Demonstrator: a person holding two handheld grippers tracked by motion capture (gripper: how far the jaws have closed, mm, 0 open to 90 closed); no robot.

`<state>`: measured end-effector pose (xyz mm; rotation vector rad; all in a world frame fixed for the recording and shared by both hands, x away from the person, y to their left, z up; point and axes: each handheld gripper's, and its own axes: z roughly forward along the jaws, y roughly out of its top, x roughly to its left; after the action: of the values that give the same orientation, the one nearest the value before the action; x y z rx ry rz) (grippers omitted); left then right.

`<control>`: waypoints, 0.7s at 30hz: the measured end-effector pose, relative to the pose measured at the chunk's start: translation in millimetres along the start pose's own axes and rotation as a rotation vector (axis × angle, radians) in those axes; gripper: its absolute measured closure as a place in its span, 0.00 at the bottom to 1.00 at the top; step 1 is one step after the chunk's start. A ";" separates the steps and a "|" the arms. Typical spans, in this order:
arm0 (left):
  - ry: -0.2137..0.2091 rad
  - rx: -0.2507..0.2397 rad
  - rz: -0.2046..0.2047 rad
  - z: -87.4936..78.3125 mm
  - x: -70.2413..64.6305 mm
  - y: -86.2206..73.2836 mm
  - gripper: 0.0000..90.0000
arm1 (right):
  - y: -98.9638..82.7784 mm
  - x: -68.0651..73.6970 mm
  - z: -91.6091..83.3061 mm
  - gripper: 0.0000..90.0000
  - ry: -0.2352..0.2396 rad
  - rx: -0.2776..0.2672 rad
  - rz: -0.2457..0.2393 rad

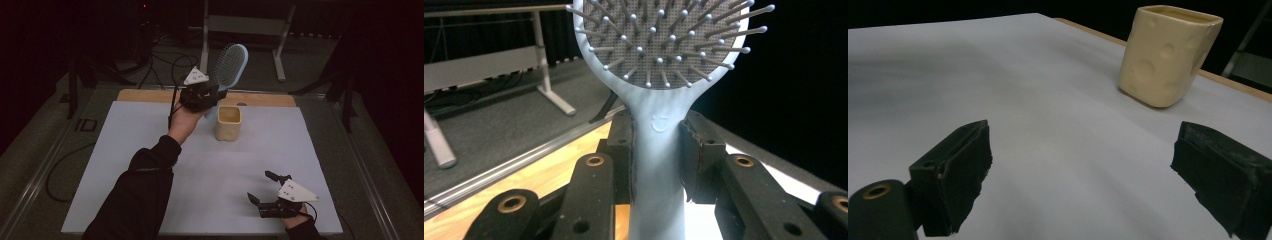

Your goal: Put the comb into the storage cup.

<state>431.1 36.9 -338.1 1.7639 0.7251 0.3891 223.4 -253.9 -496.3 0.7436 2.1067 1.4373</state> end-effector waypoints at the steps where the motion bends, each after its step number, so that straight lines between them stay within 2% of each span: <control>1: 0.001 -0.007 -0.003 2.4 -0.7 1.0 0.78 | 0.0 0.0 0.0 0.09 0.000 0.001 0.000; 6: -0.008 -0.027 -0.019 13.5 -2.1 4.0 0.78 | -0.3 -0.5 -0.2 0.09 0.002 -0.001 0.004; 11: -0.002 -0.051 -0.017 23.3 -4.7 6.1 0.77 | -0.1 -0.5 -0.7 0.09 0.002 -0.004 0.004; 14: -0.014 -0.068 -0.037 29.0 -5.3 5.1 0.77 | 0.0 -0.6 -1.1 0.09 0.004 -0.007 0.006; 17: -0.020 -0.094 -0.032 34.8 -6.0 3.3 0.77 | -0.3 -0.8 -0.7 0.09 0.008 -0.006 0.006; 21: -0.021 -0.098 -0.039 41.7 -5.7 1.3 0.77 | -0.2 -0.8 -1.0 0.09 0.009 -0.006 0.009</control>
<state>451.9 2.1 -349.3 1.6576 0.7128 0.3732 223.3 -255.1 -496.2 0.7461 2.1073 1.4543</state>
